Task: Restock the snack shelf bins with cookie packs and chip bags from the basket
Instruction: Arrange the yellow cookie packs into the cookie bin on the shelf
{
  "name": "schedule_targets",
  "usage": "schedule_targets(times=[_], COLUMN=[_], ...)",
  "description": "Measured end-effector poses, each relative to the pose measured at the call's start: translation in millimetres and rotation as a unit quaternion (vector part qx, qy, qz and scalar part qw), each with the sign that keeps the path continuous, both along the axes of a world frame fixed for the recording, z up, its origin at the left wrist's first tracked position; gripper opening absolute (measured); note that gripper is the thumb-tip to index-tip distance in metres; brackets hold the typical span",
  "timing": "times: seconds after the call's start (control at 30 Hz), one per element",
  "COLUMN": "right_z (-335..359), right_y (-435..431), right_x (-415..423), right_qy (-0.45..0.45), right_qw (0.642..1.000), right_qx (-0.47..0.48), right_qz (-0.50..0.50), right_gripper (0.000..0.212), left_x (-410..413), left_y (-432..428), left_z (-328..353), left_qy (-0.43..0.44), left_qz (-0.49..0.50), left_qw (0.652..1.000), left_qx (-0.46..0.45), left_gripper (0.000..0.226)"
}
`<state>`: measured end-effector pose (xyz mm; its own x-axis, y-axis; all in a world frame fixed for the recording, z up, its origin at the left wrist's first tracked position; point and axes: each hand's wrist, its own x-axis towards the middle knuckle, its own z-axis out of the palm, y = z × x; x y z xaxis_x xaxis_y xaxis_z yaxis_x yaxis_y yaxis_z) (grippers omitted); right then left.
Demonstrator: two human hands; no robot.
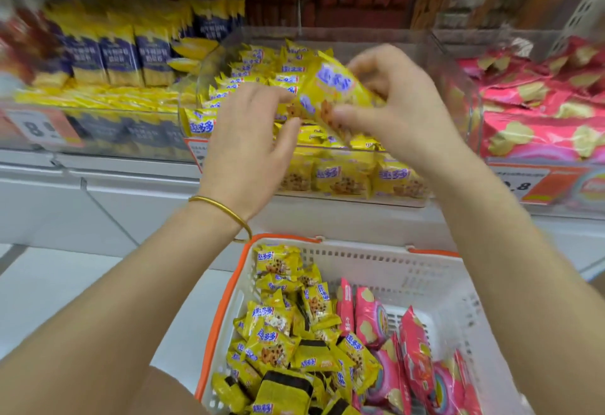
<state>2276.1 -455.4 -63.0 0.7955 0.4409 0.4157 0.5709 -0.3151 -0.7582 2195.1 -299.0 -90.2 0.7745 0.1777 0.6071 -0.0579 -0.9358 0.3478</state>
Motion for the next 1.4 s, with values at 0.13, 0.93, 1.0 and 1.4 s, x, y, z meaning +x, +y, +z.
schedule_targets(times=[0.13, 0.93, 1.0, 1.4], right_z=[2.3, -81.9, -143.1, -315.0], right_y=[50.0, -3.2, -9.9, -18.0], right_x=[46.3, -29.4, -43.3, -89.0], right_qy=[-0.101, -0.076, 0.028, 0.102], right_qw=[0.978, 0.988, 0.946, 0.826], right_qx=[-0.177, -0.134, -0.305, -0.494], right_qz=[-0.033, 0.031, 0.111, 0.252], right_gripper=[0.044, 0.017, 0.015, 0.051], left_x=[4.5, -44.5, -51.1, -45.5], left_y=[20.0, -11.9, -15.9, -27.6], left_z=[-16.2, -43.0, -59.2, -96.0], left_qy=[0.118, 0.168, 0.244, 0.403], left_qz=[0.073, -0.066, -0.083, -0.088], left_qw=[0.977, 0.965, 0.945, 0.874], left_qx=[0.161, 0.187, 0.202, 0.257], left_gripper=[0.055, 0.04, 0.049, 0.035])
